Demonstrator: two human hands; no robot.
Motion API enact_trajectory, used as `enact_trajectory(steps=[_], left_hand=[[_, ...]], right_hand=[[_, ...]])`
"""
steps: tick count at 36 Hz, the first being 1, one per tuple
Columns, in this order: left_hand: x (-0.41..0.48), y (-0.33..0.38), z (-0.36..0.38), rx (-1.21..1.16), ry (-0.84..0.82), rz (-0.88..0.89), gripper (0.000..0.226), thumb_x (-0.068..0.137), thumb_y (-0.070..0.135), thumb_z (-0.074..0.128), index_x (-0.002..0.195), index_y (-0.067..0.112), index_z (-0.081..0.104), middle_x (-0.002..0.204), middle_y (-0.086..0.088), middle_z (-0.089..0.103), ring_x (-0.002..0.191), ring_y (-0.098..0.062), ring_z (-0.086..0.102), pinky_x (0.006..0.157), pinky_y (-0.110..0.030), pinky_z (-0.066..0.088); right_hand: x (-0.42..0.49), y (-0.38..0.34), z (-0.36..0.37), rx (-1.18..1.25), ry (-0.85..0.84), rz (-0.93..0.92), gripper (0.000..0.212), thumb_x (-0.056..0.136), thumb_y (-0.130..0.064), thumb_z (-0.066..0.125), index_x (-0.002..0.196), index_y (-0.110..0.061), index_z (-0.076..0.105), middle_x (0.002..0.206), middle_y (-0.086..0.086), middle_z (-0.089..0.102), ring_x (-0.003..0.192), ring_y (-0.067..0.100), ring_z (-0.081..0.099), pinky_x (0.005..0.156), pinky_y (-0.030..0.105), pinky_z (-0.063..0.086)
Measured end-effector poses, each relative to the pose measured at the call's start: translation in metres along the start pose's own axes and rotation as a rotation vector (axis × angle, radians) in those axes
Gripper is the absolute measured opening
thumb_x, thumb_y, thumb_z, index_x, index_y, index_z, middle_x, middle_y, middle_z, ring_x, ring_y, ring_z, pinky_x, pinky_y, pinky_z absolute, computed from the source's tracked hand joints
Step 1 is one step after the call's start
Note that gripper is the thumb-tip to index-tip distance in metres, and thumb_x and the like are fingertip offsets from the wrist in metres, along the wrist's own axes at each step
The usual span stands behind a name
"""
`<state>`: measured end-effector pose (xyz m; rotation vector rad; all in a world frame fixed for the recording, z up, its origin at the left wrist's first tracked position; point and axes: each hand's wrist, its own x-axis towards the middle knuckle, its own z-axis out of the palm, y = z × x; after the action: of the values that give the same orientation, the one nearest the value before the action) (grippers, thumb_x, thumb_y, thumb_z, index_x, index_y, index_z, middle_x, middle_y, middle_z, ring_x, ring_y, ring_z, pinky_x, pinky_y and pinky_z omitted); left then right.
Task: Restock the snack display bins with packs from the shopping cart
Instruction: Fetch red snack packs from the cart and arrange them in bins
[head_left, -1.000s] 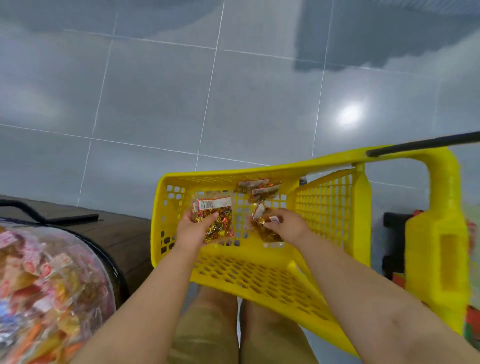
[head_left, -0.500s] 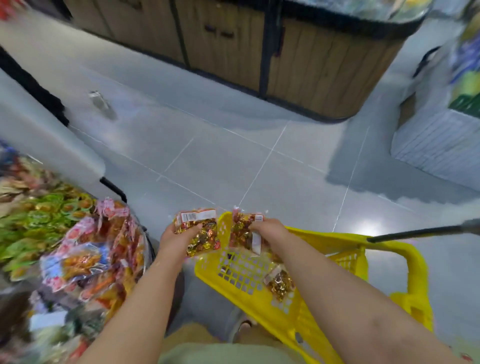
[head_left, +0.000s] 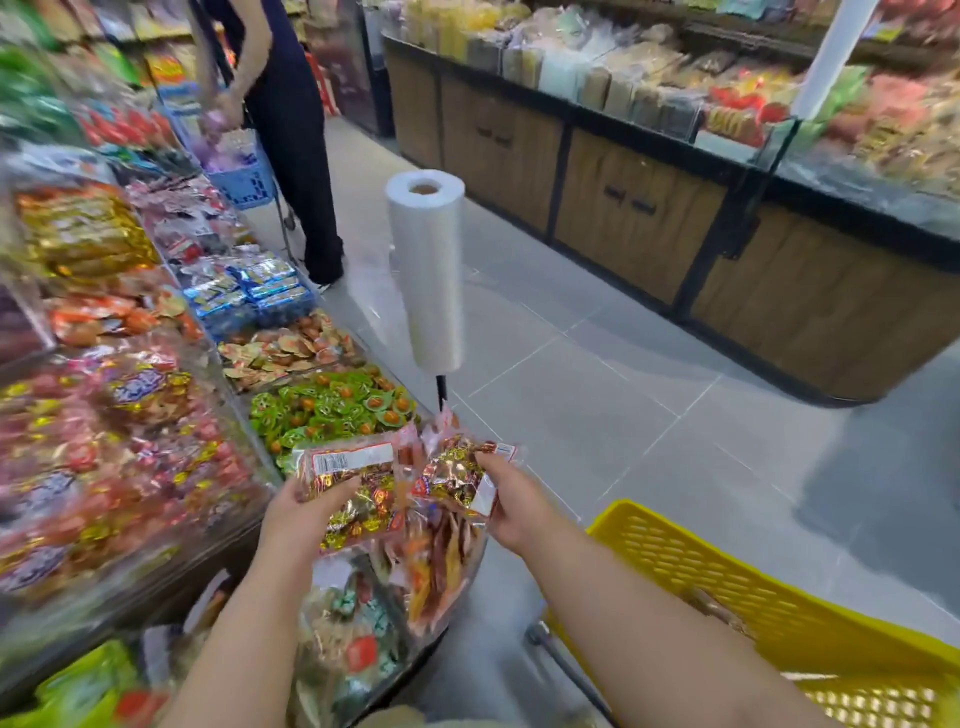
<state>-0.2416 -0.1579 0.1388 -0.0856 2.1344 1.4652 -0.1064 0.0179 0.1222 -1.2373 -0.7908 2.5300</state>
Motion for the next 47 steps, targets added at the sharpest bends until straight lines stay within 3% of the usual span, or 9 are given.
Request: enact_trajectory(steps=[7,11,16,22,27,33,36,42,47], left_hand=[[0.021,0.003,-0.098,-0.131,0.137,0.018,0.096,0.069,0.039,0.084,0.147,0.015,0.033,0.151,-0.006,0.037,0.133,-0.029,0.040,0.094,-0.041,0.038],[0.021,0.002,-0.142,-0.187,0.251,0.043,0.099,0.070,0.040,0.083,0.148,0.013,0.030,0.151,-0.007,0.036,0.134,-0.029,0.039,0.090,-0.039,0.035],[0.016,-0.002,-0.182,-0.256,0.369,0.072,0.094,0.070,0.038,0.084,0.145,0.010,0.036,0.142,-0.004,0.043,0.123,-0.021,0.044,0.095,-0.039,0.035],[0.012,-0.002,-0.207,-0.284,0.478,0.104,0.040,0.074,0.031,0.081,0.101,0.025,0.052,0.092,0.015,0.052,0.087,-0.012,0.052,0.076,-0.029,0.040],[0.009,-0.001,-0.220,-0.308,0.523,0.054,0.071,0.072,0.037,0.082,0.131,0.011,0.050,0.127,-0.003,0.055,0.114,-0.025,0.052,0.095,-0.044,0.045],[0.016,0.007,-0.236,-0.370,0.558,0.070,0.072,0.072,0.039,0.082,0.132,0.014,0.049,0.123,-0.001,0.054,0.110,-0.023,0.052,0.088,-0.037,0.044],[0.019,0.019,-0.237,-0.374,0.579,0.104,0.041,0.073,0.035,0.081,0.100,0.024,0.052,0.089,0.016,0.054,0.081,-0.008,0.053,0.067,-0.022,0.039],[0.032,0.043,-0.234,-0.464,0.530,0.117,0.034,0.073,0.030,0.082,0.101,0.029,0.062,0.105,0.008,0.065,0.099,-0.015,0.059,0.043,-0.016,0.047],[0.049,0.059,-0.233,-0.499,0.552,0.156,0.075,0.071,0.036,0.083,0.135,0.018,0.048,0.130,-0.001,0.054,0.111,-0.023,0.053,0.043,-0.016,0.046]], right_hand=[[0.008,0.044,0.098,-0.393,-0.016,0.007,0.031,0.085,-0.002,0.064,0.111,-0.004,0.048,0.053,-0.003,0.055,0.034,0.004,0.041,0.044,0.020,0.032],[0.013,0.064,0.142,-0.414,-0.102,-0.002,0.023,0.087,-0.007,0.065,0.102,-0.010,0.048,0.081,0.001,0.054,0.060,0.004,0.056,0.053,0.020,0.047],[0.029,0.083,0.181,-0.698,-0.032,-0.239,0.089,0.083,-0.018,0.071,0.148,-0.026,0.011,0.144,0.013,0.036,0.118,0.035,0.053,0.091,0.045,0.051],[0.025,0.084,0.222,-0.967,-0.258,-0.275,0.018,0.091,-0.015,0.058,0.098,-0.031,0.059,0.115,0.008,0.057,0.081,0.020,0.061,0.076,0.038,0.057],[0.034,0.081,0.250,-0.670,-0.503,0.095,0.053,0.084,0.008,0.062,0.131,-0.007,0.046,0.117,0.016,0.057,0.078,0.015,0.067,0.066,0.021,0.057],[0.051,0.069,0.270,-1.280,-0.465,-0.321,0.062,0.076,-0.017,0.078,0.130,-0.027,0.052,0.104,-0.009,0.057,0.070,-0.001,0.059,0.051,0.008,0.042],[0.062,0.060,0.281,-1.290,-0.359,-0.501,0.048,0.076,-0.037,0.077,0.121,-0.031,0.061,0.117,-0.002,0.059,0.093,0.009,0.055,0.071,0.019,0.046],[0.080,0.040,0.296,-1.411,-0.223,-0.632,0.026,0.074,-0.050,0.074,0.097,-0.041,0.065,0.123,-0.003,0.029,0.128,0.022,0.029,0.109,0.035,0.027],[0.083,0.027,0.304,-1.342,-0.242,-0.645,0.032,0.083,-0.057,0.059,0.085,-0.026,0.066,0.099,-0.010,0.062,0.101,0.019,0.057,0.075,0.023,0.042]])
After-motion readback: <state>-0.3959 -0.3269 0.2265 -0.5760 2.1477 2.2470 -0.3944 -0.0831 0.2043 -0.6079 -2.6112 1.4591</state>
